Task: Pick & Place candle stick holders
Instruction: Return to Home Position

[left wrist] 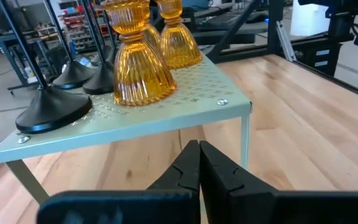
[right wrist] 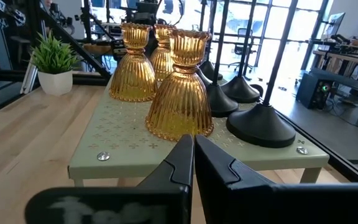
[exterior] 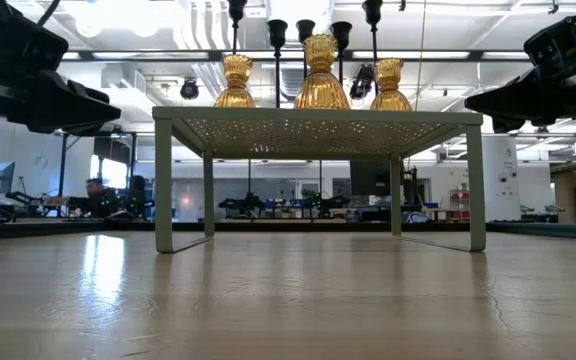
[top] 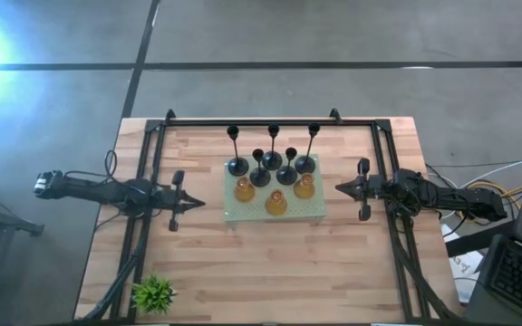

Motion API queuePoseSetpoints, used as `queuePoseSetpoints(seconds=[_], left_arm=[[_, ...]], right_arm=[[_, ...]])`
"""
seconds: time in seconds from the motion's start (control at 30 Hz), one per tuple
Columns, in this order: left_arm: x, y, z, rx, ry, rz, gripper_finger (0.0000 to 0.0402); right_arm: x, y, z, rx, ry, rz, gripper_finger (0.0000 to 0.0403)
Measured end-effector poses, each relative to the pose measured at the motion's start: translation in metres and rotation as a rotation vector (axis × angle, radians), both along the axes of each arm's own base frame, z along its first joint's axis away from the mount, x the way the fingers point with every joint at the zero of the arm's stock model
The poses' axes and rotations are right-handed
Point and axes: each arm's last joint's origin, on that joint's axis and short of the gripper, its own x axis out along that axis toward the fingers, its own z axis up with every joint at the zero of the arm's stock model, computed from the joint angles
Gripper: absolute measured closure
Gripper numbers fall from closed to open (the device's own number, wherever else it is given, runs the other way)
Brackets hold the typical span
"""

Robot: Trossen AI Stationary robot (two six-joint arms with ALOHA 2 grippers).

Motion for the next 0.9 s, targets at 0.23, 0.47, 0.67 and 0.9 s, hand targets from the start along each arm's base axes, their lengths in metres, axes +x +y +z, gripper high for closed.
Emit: queuePoseSetpoints(seconds=[0.23, 0.47, 0.67, 0.9], left_arm=[[0.0, -0.0002, 0.0006, -0.046, -0.001, 0.005, 0.0383], [0.0001, -0.0002, 0.0012, -0.049, -0.004, 0.005, 0.0374], [0.0002, -0.0002, 0.0017, -0.05, -0.009, 0.005, 0.0374], [0.0002, -0.0002, 0.002, -0.05, -0.01, 0.005, 0.0374]], right_arm=[[0.0, 0.0, 0.0, 0.0, 0.0, 0.0, 0.0394], [0.0, 0.0, 0.0, 0.0, 0.0, 0.0, 0.0394], [0.0, 0.0, 0.0, 0.0, 0.0, -0.001, 0.0394], [0.0, 0.0, 0.0, 0.0, 0.0, -0.001, 0.0394]])
